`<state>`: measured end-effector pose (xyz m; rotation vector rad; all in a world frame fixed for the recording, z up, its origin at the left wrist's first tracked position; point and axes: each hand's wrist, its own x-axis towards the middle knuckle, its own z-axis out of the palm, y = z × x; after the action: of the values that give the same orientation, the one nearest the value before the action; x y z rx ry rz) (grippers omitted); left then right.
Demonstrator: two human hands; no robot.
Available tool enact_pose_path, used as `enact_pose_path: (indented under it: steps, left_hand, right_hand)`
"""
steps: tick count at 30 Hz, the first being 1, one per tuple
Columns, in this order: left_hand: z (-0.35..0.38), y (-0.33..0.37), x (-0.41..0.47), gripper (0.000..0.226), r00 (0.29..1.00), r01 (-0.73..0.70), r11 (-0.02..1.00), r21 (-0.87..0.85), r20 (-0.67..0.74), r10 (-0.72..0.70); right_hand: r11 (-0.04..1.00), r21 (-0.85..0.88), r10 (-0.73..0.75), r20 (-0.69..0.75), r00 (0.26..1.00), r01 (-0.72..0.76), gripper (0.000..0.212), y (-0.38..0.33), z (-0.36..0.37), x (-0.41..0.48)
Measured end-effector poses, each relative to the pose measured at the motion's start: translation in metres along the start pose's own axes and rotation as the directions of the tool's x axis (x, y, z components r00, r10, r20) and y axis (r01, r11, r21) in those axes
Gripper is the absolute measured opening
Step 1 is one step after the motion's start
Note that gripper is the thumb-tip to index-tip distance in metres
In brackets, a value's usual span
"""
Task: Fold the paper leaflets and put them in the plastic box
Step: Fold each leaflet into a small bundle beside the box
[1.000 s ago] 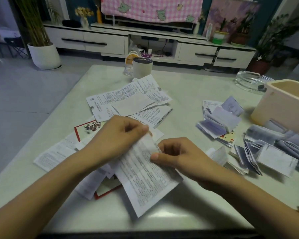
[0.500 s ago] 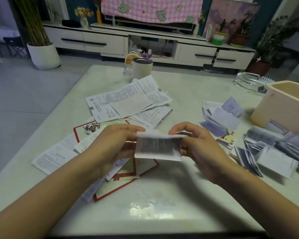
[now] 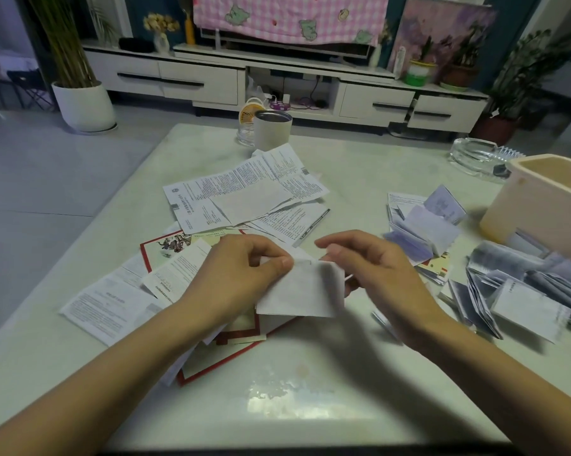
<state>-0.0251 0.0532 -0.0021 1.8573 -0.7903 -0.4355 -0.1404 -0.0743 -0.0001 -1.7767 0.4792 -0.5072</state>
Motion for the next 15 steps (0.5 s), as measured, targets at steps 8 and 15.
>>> enact_pose_path:
  steps: [8,15]
  left_hand:
    - [0.000,0.004,0.002,0.013,1.000,-0.020,0.999,-0.038,0.021,0.021]
    - [-0.004,0.000,0.015,0.009,0.992,0.122,0.977,-0.174,-0.007,-0.125]
  right_hand:
    - [0.920,-0.389,-0.061,-0.009,0.998,0.053,0.018,0.000,-0.017,0.009]
    - [0.990,-0.126,-0.013,-0.515,0.857,-0.061,0.016,-0.010,-0.094,0.033]
